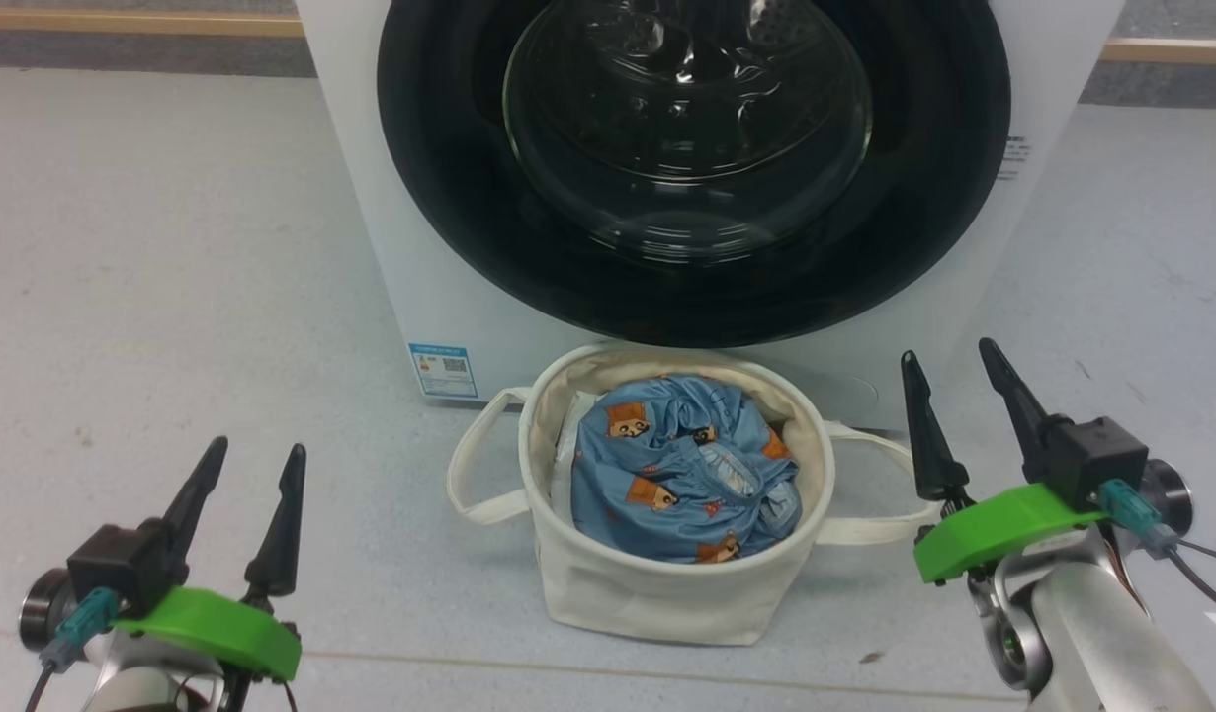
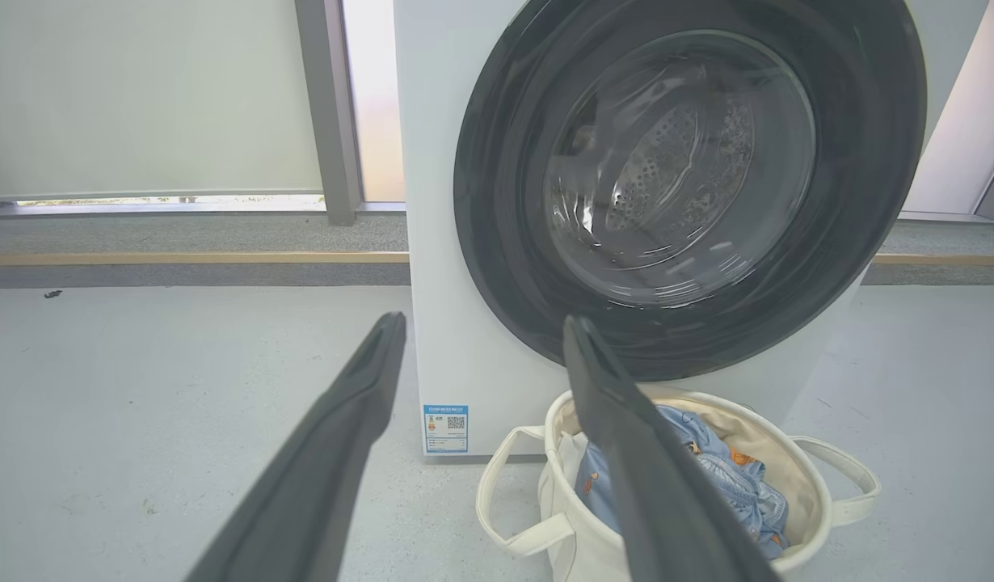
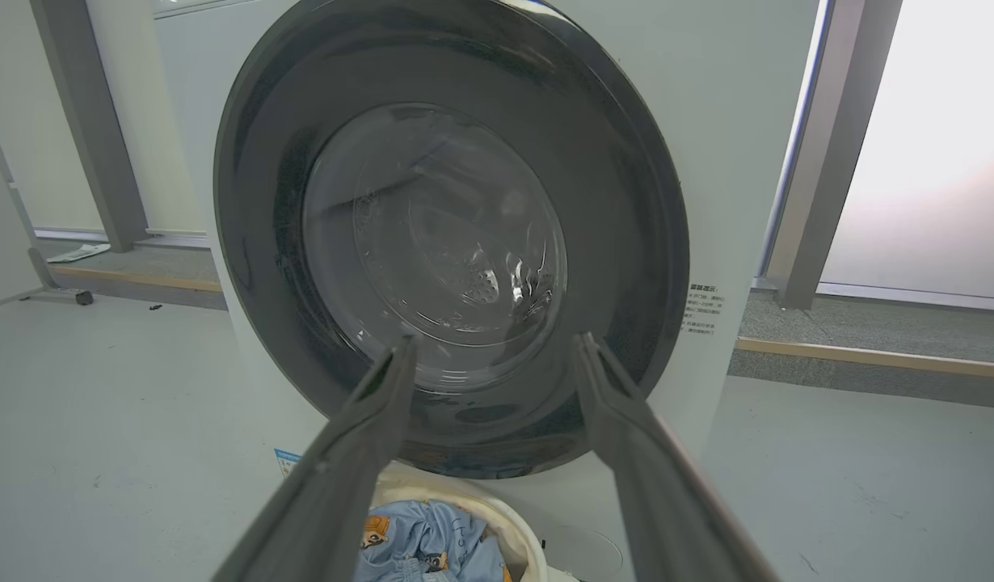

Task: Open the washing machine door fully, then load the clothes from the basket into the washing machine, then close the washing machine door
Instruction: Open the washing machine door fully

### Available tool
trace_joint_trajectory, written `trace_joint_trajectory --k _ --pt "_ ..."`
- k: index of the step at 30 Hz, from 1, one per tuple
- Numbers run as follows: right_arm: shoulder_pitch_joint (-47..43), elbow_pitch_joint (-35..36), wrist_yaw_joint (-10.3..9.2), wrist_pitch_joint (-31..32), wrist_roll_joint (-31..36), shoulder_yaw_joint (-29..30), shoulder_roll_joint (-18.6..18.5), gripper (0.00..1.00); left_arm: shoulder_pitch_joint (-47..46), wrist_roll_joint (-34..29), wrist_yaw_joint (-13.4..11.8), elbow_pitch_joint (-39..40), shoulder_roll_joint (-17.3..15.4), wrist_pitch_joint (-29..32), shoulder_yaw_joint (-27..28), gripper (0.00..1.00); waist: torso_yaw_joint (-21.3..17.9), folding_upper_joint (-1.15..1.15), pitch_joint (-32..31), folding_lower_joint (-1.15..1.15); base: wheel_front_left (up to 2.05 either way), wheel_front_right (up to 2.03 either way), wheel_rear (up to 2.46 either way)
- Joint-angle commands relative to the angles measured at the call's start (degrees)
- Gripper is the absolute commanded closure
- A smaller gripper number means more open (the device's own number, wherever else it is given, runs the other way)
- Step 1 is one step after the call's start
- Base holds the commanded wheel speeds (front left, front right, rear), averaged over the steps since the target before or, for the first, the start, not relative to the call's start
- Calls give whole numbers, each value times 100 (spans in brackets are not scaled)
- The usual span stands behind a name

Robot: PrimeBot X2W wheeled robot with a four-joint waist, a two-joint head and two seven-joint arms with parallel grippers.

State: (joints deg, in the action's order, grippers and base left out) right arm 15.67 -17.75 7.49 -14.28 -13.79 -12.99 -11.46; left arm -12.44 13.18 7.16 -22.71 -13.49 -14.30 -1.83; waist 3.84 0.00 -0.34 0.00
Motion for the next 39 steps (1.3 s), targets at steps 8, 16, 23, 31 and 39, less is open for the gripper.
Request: trace_joint_trajectory --k 8,16,23,31,39 --pt "195 165 0 -72 -36 -86 -29 0 -285 -75 33 148 -148 -70 184 0 1 0 -6 0 112 104 -217" --pt "192 156 0 -72 -51 -78 -23 0 -277 -74 33 128 -164 -70 92 0 -31 0 -15 0 124 123 -246" --pt "177 149 0 -72 -63 -53 -12 0 -255 11 33 113 -157 -70 -26 0 -89 0 -7 0 123 123 -246" --pt "177 140 0 -72 -65 -26 11 0 -256 148 33 123 -220 -70 -139 0 -127 0 4 0 92 87 -179" --pt "160 129 0 -72 -74 0 41 0 -253 158 33 113 -221 -70 -148 0 -128 0 13 0 26 26 -53"
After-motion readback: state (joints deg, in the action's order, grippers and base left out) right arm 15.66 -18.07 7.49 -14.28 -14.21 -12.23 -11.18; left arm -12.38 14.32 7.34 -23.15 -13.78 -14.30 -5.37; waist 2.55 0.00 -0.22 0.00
